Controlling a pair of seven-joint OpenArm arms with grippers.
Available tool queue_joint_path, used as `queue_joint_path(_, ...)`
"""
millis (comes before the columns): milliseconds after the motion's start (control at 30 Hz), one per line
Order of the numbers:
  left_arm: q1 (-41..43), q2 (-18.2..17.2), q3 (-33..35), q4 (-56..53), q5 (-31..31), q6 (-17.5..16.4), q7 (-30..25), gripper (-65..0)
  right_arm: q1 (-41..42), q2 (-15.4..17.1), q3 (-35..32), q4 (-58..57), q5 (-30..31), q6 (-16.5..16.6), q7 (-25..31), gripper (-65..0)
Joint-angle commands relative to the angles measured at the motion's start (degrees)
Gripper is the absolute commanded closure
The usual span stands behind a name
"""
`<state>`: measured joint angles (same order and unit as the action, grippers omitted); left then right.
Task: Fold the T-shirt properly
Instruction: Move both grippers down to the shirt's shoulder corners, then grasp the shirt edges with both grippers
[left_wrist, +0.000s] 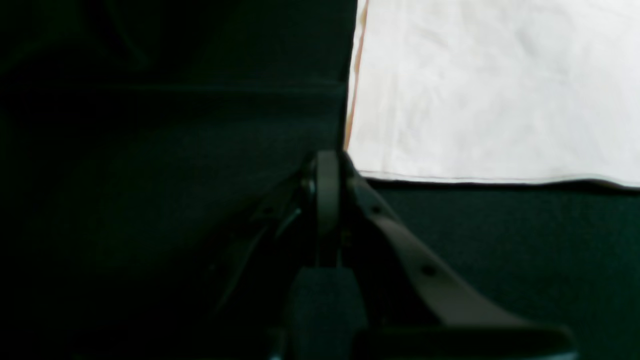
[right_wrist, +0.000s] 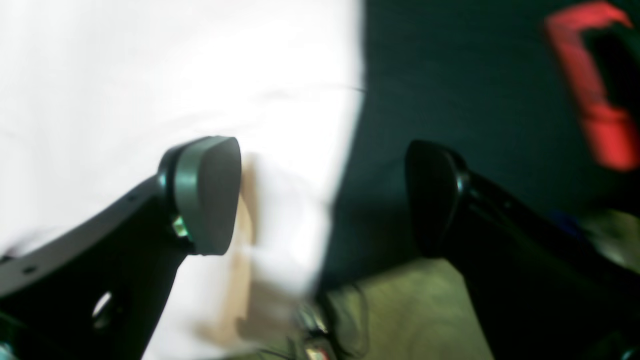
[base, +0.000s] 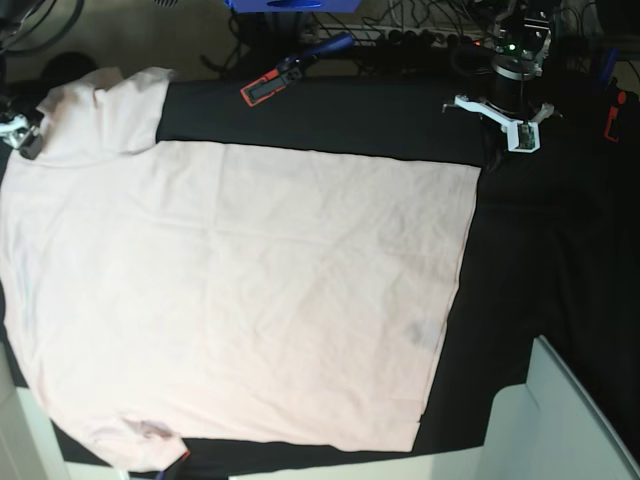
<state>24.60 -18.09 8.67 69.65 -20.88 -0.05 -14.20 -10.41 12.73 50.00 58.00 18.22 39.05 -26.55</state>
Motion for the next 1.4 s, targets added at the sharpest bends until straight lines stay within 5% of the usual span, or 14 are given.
queue_joint_path(0, -0.03, -0.59, -0.27, 0.73, -0.08, 0.36, -1.41, 0.0, -0.62, 0.24, -0.81, 0.24, 0.29, 0.95, -1.81, -48.6)
queue_joint_path(133, -0.12, -0.59, -0.27, 0.73, -0.08, 0.36, -1.41, 0.0, -0.97, -0.03, -2.04, 0.24, 2.13, 0.95, -1.81, -47.0)
queue_joint_path(333, -0.12, -0.59, -0.27, 0.73, -0.17, 0.36, -1.41, 0.0, -1.06, -0.29, -2.04, -0.02, 2.13, 0.95, -1.98, -26.7)
queue_joint_path(600, -0.73, -0.42, -0.36, 0.90, -0.61, 0.36, -1.23, -0.8, -0.97, -2.05, -2.13, 0.68, 1.87, 0.95, -4.36, -24.4)
queue_joint_path(800, -0.91, 0.90, -0.36, 0.81, -0.70, 0.36, -1.23, -19.1, -0.97, -2.05, -2.13, 0.33, 1.87, 0.95, -4.44, -3.8)
queue_joint_path(933, -0.82, 1.95, -0.36, 0.81, -1.31, 0.36, -1.14, -20.3, -0.97, -2.05, -2.13, 0.33, 1.87, 0.95, -4.44, -2.0)
queue_joint_path(1167, 0.94, 0.55, 0.34, -0.33, -17.40, 0.36, -1.06, -20.3, -0.97, -1.96, -2.22, 0.33, 1.78, 0.95, -4.44, -0.1)
queue_joint_path(1300, 0.41, -0.07, 0.52, -1.21, -18.02, 0.36, -0.71, -20.5, -0.79, -2.05, -2.22, 0.33, 1.78, 0.95, -4.44, -0.1)
queue_joint_path(1367, -0.20, 0.02, -0.18, -1.03, -18.10, 0.36, 3.78, -20.5, -0.71, -2.05, -2.22, 0.33, 1.78, 0.95, -4.44, -0.1)
